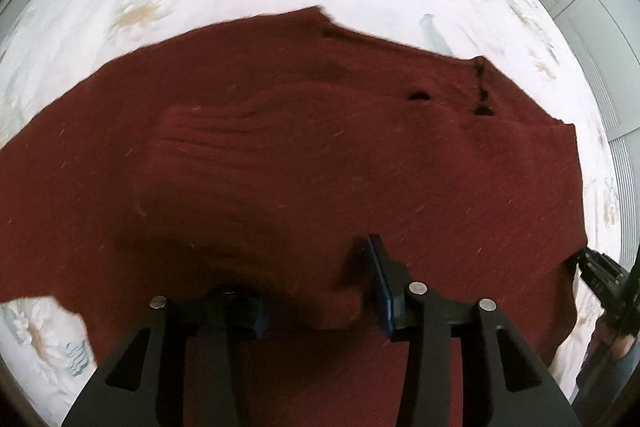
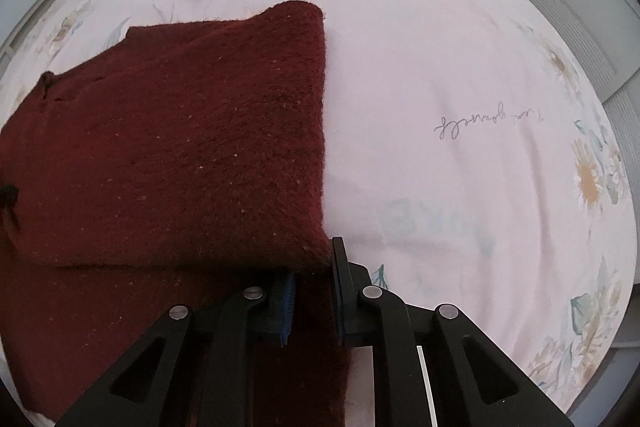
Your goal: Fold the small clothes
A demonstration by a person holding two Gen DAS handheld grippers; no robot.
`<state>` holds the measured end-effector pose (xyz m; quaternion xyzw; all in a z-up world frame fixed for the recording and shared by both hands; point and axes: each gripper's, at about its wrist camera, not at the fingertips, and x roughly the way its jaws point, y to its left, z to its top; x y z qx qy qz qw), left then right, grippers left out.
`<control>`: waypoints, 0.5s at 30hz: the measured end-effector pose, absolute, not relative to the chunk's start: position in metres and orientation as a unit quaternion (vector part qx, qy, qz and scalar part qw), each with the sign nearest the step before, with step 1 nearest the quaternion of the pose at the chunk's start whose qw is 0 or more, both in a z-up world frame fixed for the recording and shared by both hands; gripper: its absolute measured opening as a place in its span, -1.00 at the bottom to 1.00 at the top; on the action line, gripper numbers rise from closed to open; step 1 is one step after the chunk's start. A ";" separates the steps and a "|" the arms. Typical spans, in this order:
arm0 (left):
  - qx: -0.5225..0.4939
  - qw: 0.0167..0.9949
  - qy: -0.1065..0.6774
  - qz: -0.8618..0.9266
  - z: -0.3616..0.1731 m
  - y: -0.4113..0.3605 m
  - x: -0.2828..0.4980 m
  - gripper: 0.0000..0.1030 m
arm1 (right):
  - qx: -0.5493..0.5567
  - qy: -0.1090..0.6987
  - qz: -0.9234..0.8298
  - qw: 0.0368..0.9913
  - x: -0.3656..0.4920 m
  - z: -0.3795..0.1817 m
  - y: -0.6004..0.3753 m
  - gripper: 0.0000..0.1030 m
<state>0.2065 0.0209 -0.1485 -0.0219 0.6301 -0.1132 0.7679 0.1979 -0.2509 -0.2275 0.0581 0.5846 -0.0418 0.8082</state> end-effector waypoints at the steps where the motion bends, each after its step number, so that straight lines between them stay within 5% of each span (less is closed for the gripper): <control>1: -0.026 0.767 0.632 -0.111 -0.148 0.030 0.204 -0.27 | 0.062 0.584 -0.040 0.809 0.197 -0.227 -0.252 -0.68; 3: -0.035 0.766 0.634 -0.103 -0.148 0.050 0.202 -0.23 | 0.064 0.585 -0.037 0.808 0.195 -0.226 -0.252 -0.66; 11: -0.088 0.782 0.613 -0.066 -0.136 0.114 0.209 0.72 | 0.068 0.590 -0.031 0.804 0.186 -0.219 -0.259 -0.42; 15: -0.088 0.786 0.608 -0.071 -0.127 0.145 0.234 0.80 | 0.058 0.587 -0.039 0.807 0.178 -0.210 -0.261 -0.16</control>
